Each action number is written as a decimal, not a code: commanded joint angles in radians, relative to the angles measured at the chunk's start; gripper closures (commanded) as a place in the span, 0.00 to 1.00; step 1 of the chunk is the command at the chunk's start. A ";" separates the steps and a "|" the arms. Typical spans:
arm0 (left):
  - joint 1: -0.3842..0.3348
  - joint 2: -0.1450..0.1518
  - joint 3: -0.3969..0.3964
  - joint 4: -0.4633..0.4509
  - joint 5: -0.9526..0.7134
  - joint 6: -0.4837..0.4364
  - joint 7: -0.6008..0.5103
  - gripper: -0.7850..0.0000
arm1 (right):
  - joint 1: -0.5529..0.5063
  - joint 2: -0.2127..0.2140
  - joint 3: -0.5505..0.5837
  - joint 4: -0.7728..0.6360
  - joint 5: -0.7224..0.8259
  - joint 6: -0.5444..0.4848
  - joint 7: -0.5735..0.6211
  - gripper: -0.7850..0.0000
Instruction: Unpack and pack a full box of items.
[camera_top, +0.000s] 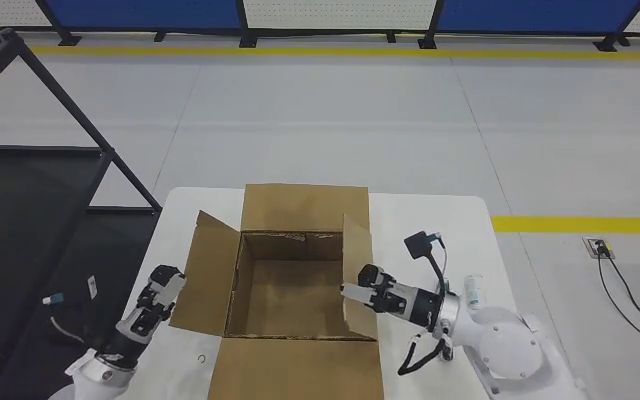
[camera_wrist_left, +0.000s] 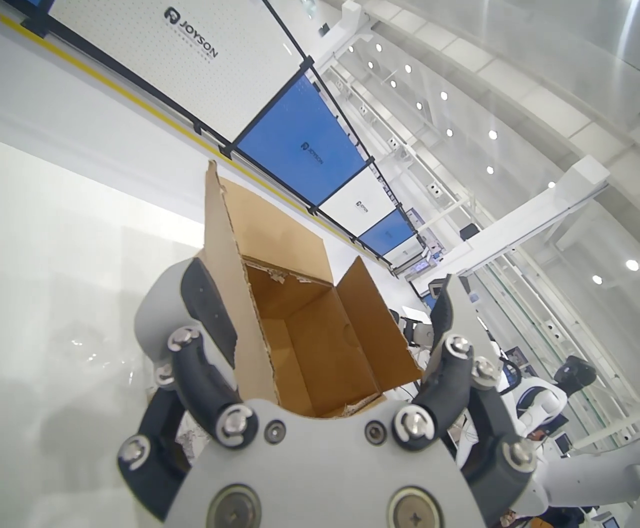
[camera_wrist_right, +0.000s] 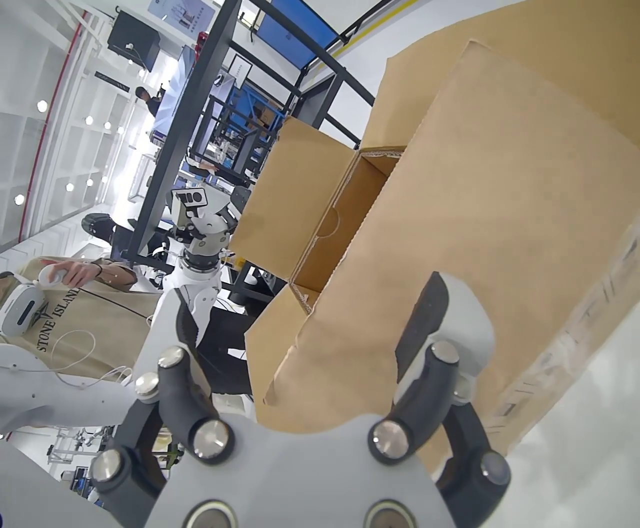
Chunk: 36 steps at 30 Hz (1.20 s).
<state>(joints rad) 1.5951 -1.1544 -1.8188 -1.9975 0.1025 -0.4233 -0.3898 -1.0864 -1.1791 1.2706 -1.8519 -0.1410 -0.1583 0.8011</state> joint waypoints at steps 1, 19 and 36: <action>0.002 0.000 0.018 -0.015 0.010 -0.005 -0.013 0.00 | 0.005 -0.002 -0.017 0.016 0.000 -0.007 -0.008 0.00; -0.051 0.001 0.227 -0.048 0.183 0.010 -0.093 0.00 | 0.006 -0.004 -0.075 0.126 -0.053 -0.113 -0.087 0.00; -0.148 0.000 0.339 0.044 0.280 0.082 -0.108 0.00 | -0.022 0.007 -0.059 0.129 -0.057 -0.247 -0.088 0.00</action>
<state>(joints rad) 1.4476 -1.1546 -1.4799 -1.9525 0.3821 -0.3415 -0.4986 -1.1089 -1.1724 1.2119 -1.7227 -0.1983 -0.4062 0.7123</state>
